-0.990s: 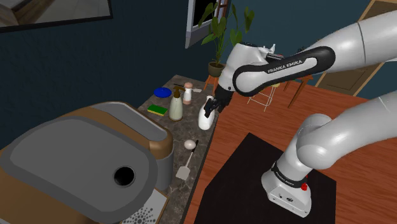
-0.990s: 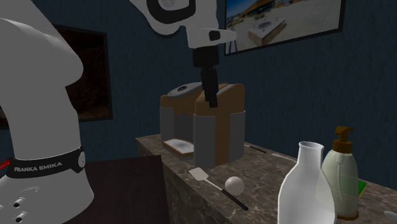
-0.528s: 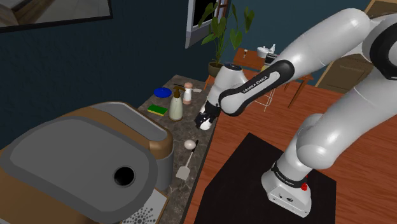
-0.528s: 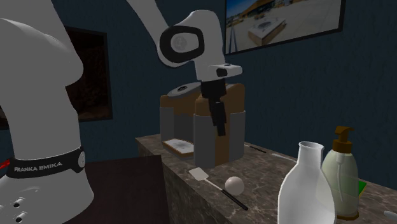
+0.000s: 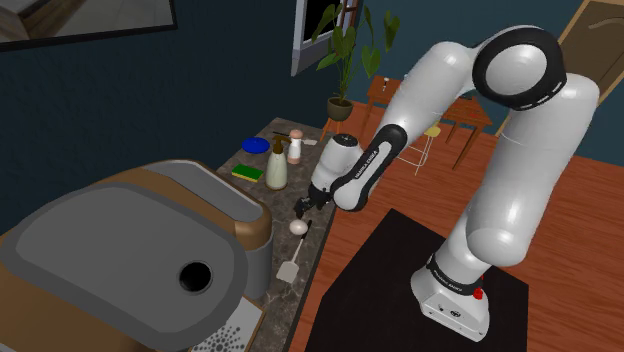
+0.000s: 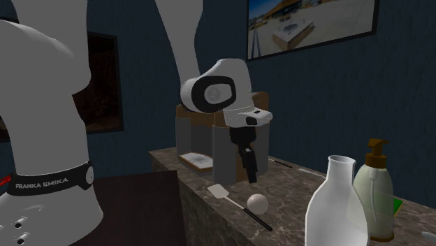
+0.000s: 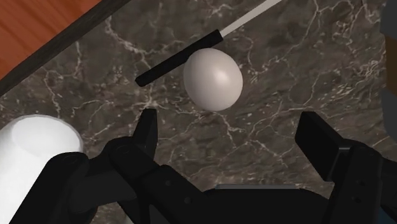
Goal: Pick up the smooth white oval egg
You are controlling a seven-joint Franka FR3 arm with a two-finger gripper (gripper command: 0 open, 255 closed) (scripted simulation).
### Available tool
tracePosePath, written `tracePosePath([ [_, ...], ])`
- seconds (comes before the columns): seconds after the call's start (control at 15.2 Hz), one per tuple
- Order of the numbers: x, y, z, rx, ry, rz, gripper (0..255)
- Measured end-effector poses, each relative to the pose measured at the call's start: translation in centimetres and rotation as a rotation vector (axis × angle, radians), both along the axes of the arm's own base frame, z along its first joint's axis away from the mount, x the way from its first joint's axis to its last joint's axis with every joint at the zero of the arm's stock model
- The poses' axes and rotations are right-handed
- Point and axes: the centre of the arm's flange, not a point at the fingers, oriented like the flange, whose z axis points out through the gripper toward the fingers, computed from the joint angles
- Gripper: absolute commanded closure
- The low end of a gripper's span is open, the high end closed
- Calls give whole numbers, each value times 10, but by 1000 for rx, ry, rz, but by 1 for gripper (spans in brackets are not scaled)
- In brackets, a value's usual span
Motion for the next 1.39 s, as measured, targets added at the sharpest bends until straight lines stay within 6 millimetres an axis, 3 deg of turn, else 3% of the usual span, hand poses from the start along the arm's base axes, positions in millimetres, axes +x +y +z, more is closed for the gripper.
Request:
tracePosePath([
  [0.4, 25, 5, -63, -16, -14, -16, 0],
  [0.86, 27, 6, -103, -18, -16, -17, 0],
  [0.92, 27, 6, -105, -18, -16, -17, 255],
  [1.39, 27, 6, -108, -18, -19, -17, 255],
])
